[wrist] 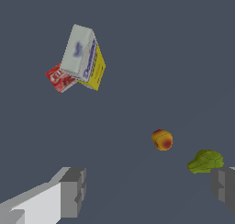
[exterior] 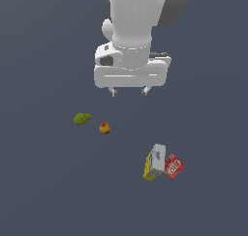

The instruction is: Pick up a designated object from a clutter of objects.

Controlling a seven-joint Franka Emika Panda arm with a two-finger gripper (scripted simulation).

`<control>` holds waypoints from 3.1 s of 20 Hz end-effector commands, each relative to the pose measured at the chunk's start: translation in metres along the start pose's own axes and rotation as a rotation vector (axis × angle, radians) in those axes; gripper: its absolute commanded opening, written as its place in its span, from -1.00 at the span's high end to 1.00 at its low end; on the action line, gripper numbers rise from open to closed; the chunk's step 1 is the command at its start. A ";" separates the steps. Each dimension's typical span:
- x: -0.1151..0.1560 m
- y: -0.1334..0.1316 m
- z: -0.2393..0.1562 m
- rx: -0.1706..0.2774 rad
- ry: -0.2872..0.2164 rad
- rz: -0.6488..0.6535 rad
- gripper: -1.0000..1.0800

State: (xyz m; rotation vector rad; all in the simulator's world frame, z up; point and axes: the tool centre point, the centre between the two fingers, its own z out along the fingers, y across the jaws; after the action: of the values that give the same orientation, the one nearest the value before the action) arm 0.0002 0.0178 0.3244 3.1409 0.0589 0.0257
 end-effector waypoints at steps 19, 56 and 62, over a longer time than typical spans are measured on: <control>0.013 0.007 0.000 0.029 0.005 0.063 -0.92; 0.152 -0.093 0.125 -0.002 -0.016 0.292 -0.92; 0.151 -0.093 0.133 -0.002 -0.017 0.290 -0.92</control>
State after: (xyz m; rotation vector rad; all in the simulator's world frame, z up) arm 0.1503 0.1162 0.1978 3.1169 -0.3956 0.0003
